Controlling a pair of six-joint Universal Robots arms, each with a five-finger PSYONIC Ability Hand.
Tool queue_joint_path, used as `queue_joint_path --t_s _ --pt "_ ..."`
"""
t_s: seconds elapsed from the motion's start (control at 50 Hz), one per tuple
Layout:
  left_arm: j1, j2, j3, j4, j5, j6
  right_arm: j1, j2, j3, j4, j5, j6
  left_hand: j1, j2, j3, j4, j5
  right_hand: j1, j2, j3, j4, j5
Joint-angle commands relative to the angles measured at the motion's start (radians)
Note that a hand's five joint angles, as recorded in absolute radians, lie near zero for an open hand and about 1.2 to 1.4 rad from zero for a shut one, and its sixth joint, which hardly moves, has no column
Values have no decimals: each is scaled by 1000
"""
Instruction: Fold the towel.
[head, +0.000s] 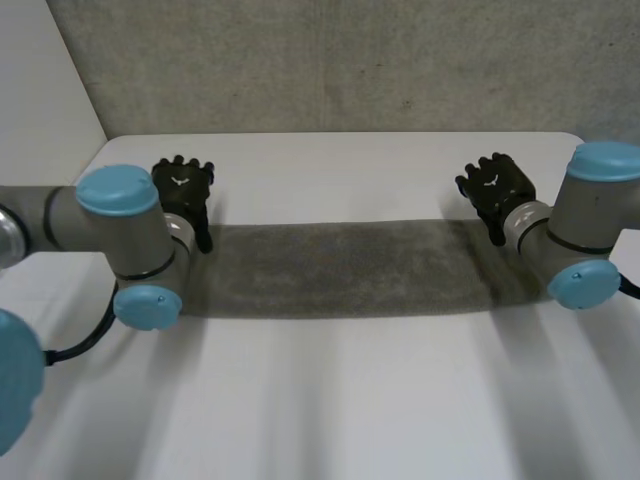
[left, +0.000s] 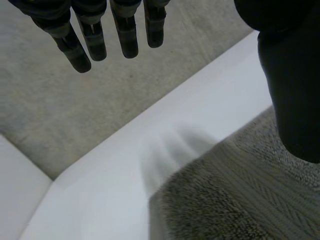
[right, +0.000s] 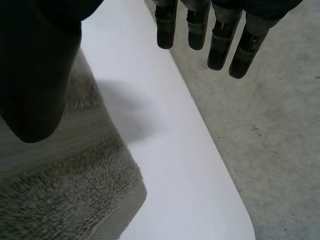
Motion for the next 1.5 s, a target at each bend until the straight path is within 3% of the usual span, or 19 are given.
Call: queue_joint_path --t_s 0.02,0.1,0.24,0.34,0.5,0.6,0.66,0.7,0.72,0.74,0.94,1.0,1.1,1.16,1.18,1.2,1.32,1.42,1.5 --pt "6 206 -210 16 -16 -6 -5 -219 235 5 -11 116 -91 -85 -77 -87 -220 -61 -75 -75 -85 -57" --pt "9 314 -370 79 -14 -8 -5 -326 374 23 -1 157 -91 -85 -77 -87 -220 -61 -75 -75 -85 -57" --pt "3 381 -550 162 16 -58 -28 -367 497 46 3 163 -88 -82 -74 -84 -217 -61 -75 -75 -85 -57" --pt "2 391 -622 173 85 -124 -74 -359 540 39 -15 165 -67 -62 -54 -63 -197 -61 -75 -75 -85 -57" --pt "20 416 -638 167 288 -304 -103 -275 526 -13 -15 163 -29 -24 -15 -25 -159 61 46 46 37 64" --pt "43 416 -654 167 364 -345 -129 -253 515 -62 -11 165 -29 -24 -15 -25 -159 383 368 368 359 386" --pt "66 423 -670 174 386 -353 -137 -249 514 -72 -11 163 -29 -24 -15 -25 -159 545 531 531 522 549" --pt "72 433 -673 174 388 -354 -148 -238 508 -81 -8 163 -32 -26 -18 -28 -162 966 951 951 942 969" --pt "72 433 -673 174 388 -354 -148 -238 508 -81 -8 163 -32 -27 -18 -28 -162 968 954 954 944 972" --pt "74 442 -673 176 388 -356 -155 -236 503 -82 -3 162 -32 -27 -18 -28 -162 1159 1144 1144 1135 1162" --pt "98 508 -694 184 380 -374 -252 -288 488 -64 45 134 -55 -50 -42 -52 -185 1161 1146 1146 1137 1164" --pt "98 529 -705 205 378 -388 -335 -325 472 -56 46 38 -55 -50 -42 -52 -185 1161 1146 1146 1137 1164" --pt "98 554 -719 236 374 -396 -347 -330 443 -56 46 -61 -58 -53 -45 -55 -188 1161 1146 1146 1137 1164" --pt "98 555 -721 239 374 -396 -263 -364 403 -59 45 -113 -58 -53 -45 -55 -188 1161 1146 1146 1137 1164" --pt "98 555 -721 239 374 -396 -173 -380 374 -70 40 -108 -58 -53 -45 -55 -188 1161 1146 1146 1137 1164" --pt "98 555 -721 239 374 -396 -172 -380 374 -70 40 -108 -58 -53 -45 -55 -188 1161 1146 1146 1137 1164" --pt "97 555 -721 239 372 -396 131 -385 279 -136 28 -81 -64 -59 -51 -61 -194 1161 1146 1146 1137 1164" --pt "100 554 -721 239 372 -396 401 -266 241 -223 -44 -81 -64 -59 -51 -61 -194 1161 1146 1146 1137 1164" --pt "102 554 -721 240 372 -394 479 -183 224 -225 -70 -79 -67 -62 -54 -63 -197 1161 1146 1146 1137 1164"
